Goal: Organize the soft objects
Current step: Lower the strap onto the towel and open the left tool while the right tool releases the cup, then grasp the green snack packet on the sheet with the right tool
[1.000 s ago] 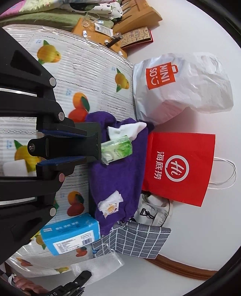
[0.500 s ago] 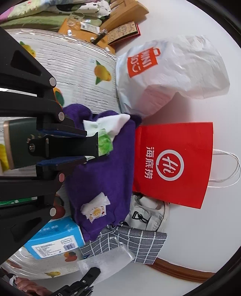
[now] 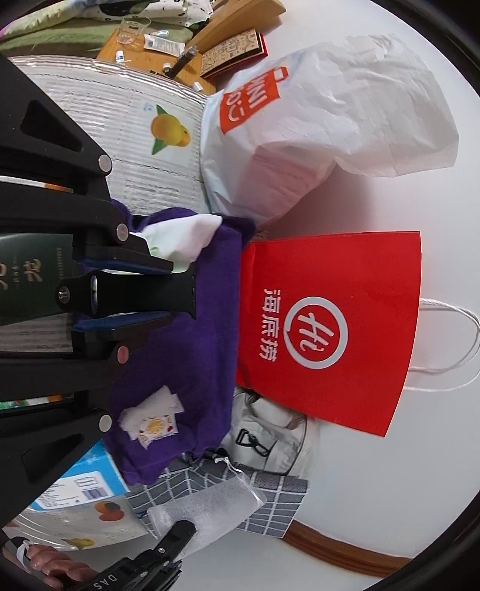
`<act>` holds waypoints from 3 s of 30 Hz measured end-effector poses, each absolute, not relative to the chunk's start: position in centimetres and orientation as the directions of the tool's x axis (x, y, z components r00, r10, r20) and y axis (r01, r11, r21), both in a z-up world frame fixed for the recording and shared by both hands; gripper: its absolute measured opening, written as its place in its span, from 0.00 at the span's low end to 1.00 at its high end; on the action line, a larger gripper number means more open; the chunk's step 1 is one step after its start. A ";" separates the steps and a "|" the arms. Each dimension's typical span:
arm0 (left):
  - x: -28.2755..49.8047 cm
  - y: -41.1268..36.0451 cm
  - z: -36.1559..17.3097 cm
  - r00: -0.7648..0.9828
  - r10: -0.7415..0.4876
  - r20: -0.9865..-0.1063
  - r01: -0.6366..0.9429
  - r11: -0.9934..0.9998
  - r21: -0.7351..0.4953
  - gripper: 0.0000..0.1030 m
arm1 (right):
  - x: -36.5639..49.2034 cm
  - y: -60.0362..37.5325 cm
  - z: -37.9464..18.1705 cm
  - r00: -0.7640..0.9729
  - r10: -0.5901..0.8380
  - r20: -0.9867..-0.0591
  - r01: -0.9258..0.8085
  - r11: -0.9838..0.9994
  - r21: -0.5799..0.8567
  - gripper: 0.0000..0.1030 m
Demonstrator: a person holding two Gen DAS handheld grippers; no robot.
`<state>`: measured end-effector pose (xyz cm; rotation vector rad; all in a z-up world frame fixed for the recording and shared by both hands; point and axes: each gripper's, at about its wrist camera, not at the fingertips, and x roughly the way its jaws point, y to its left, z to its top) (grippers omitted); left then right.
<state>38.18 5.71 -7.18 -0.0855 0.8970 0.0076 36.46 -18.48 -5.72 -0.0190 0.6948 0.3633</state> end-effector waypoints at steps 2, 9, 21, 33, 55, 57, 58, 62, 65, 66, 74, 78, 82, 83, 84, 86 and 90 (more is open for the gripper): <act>39.0 5.7 -7.4 0.624 -0.026 -0.781 -0.043 0.997 -0.068 0.19 | 37.2 -18.4 -6.1 0.702 0.327 -0.633 -0.344 0.934 0.101 0.08; 42.0 5.4 -9.4 0.602 -0.049 -0.797 -0.042 0.995 -0.092 0.19 | 39.8 -18.8 -8.9 0.652 0.324 -0.685 -0.347 0.931 0.110 0.08; 45.4 5.6 -13.6 0.522 -0.134 -0.842 -0.024 0.985 -0.171 0.19 | 42.8 -19.4 -14.0 0.534 0.301 -0.790 -0.332 0.934 0.132 0.08; 46.1 6.1 -14.8 0.493 -0.132 -0.860 -0.043 0.983 -0.176 0.20 | 43.3 -18.7 -16.8 0.464 0.270 -0.844 -0.328 0.937 0.119 0.11; 45.7 5.9 -13.9 0.496 -0.141 -0.857 -0.038 0.982 -0.183 0.27 | 41.7 -18.2 -13.4 0.556 0.272 -0.785 -0.334 0.938 0.088 0.44; 45.4 6.0 -13.6 0.498 -0.146 -0.855 -0.034 0.982 -0.187 0.27 | 41.0 -18.0 -12.5 0.575 0.277 -0.770 -0.336 0.938 0.086 0.44; 45.1 6.1 -13.3 0.500 -0.147 -0.853 -0.034 0.981 -0.190 0.27 | 40.6 -17.9 -12.1 0.582 0.280 -0.763 -0.338 0.937 0.086 0.44; 43.4 6.6 -11.9 0.517 -0.143 -0.844 -0.040 0.981 -0.191 0.27 | 38.1 -17.4 -10.9 0.591 0.300 -0.749 -0.351 0.931 0.096 0.44; 41.5 6.7 -11.2 0.527 -0.146 -0.838 -0.032 0.981 -0.191 0.27 | 35.5 -17.1 -10.4 0.592 0.293 -0.751 -0.362 0.929 0.078 0.44; 40.8 6.7 -11.0 0.525 -0.148 -0.838 -0.029 0.981 -0.191 0.27 | 34.7 -17.2 -10.4 0.591 0.291 -0.752 -0.361 0.929 0.076 0.44; 33.8 7.2 -8.6 0.537 -0.142 -0.832 -0.024 0.983 -0.183 0.37 | 27.3 -16.9 -10.7 0.560 0.335 -0.758 -0.363 0.921 0.139 0.44; 30.7 7.6 -8.0 0.565 -0.111 -0.818 -0.028 0.988 -0.153 0.41 | 23.8 -15.9 -12.2 0.529 0.333 -0.780 -0.387 0.913 0.128 0.34; 28.0 8.3 -8.5 0.569 -0.100 -0.816 -0.034 0.989 -0.144 0.41 | 21.1 -14.5 -14.2 0.485 0.331 -0.810 -0.413 0.903 0.122 0.31; 27.4 8.6 -8.8 0.568 -0.099 -0.817 -0.033 0.989 -0.143 0.41 | 20.6 -14.0 -14.7 0.478 0.319 -0.818 -0.417 0.903 0.109 0.31; 27.1 8.6 -9.0 0.566 -0.099 -0.818 -0.034 0.989 -0.143 0.41 | 20.2 -13.6 -15.1 0.472 0.309 -0.825 -0.422 0.902 0.096 0.31; 26.4 9.0 -9.5 0.559 -0.099 -0.823 -0.040 0.988 -0.146 0.41 | 19.5 -12.6 -16.0 0.462 0.281 -0.841 -0.435 0.898 0.062 0.31; 25.3 10.0 -10.3 0.556 -0.094 -0.826 -0.048 0.988 -0.144 0.41 | 19.0 -11.1 -17.5 0.454 0.222 -0.863 -0.443 0.897 -0.002 0.31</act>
